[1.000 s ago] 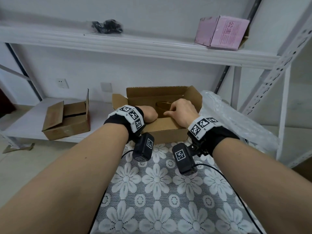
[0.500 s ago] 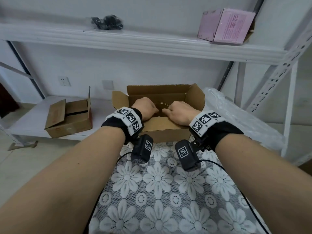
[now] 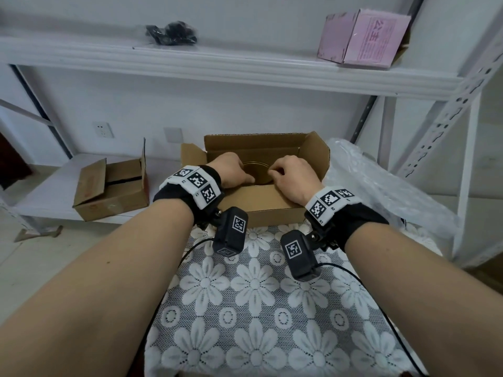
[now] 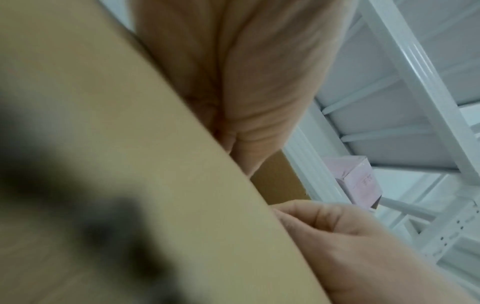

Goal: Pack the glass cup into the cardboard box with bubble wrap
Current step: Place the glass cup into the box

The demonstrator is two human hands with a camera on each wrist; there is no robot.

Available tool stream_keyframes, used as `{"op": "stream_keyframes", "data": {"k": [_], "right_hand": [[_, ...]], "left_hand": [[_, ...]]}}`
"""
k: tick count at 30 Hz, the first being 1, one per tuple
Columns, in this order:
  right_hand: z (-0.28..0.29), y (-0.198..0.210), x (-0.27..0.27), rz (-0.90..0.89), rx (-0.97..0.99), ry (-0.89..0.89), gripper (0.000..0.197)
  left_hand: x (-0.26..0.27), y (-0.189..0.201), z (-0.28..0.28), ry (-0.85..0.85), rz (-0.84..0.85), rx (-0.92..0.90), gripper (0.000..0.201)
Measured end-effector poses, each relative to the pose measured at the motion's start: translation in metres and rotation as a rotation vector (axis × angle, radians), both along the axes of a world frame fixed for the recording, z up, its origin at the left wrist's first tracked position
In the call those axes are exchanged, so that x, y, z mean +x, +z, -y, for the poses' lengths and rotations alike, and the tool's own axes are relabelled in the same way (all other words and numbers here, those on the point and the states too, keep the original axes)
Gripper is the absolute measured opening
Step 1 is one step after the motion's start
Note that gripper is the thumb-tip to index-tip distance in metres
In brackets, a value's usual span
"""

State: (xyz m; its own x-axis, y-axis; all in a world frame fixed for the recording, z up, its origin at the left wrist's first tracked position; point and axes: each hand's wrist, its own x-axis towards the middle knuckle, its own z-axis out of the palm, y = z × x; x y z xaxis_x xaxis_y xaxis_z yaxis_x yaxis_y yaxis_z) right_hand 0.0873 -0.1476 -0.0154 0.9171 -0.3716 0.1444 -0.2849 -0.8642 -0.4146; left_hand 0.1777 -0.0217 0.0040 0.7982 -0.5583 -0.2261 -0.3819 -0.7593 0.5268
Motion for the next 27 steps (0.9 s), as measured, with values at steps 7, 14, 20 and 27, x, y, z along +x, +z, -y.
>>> {"op": "stream_keyframes", "data": {"k": [7, 14, 20, 27], "right_hand": [[0.002, -0.002, -0.005, 0.114, 0.03, -0.017, 0.021], [0.003, 0.005, -0.012, 0.113, 0.063, 0.039, 0.02], [0.005, 0.016, -0.035, 0.35, 0.022, -0.017, 0.019], [0.019, 0.023, -0.07, 0.505, 0.016, -0.107, 0.02]], "left_hand": [[0.0, 0.005, -0.001, -0.039, -0.024, 0.053, 0.052], [-0.011, 0.012, -0.002, -0.044, 0.015, 0.056, 0.05], [-0.027, 0.026, -0.005, 0.022, 0.119, -0.238, 0.03], [-0.065, 0.037, 0.015, -0.022, -0.052, -0.529, 0.026]]}}
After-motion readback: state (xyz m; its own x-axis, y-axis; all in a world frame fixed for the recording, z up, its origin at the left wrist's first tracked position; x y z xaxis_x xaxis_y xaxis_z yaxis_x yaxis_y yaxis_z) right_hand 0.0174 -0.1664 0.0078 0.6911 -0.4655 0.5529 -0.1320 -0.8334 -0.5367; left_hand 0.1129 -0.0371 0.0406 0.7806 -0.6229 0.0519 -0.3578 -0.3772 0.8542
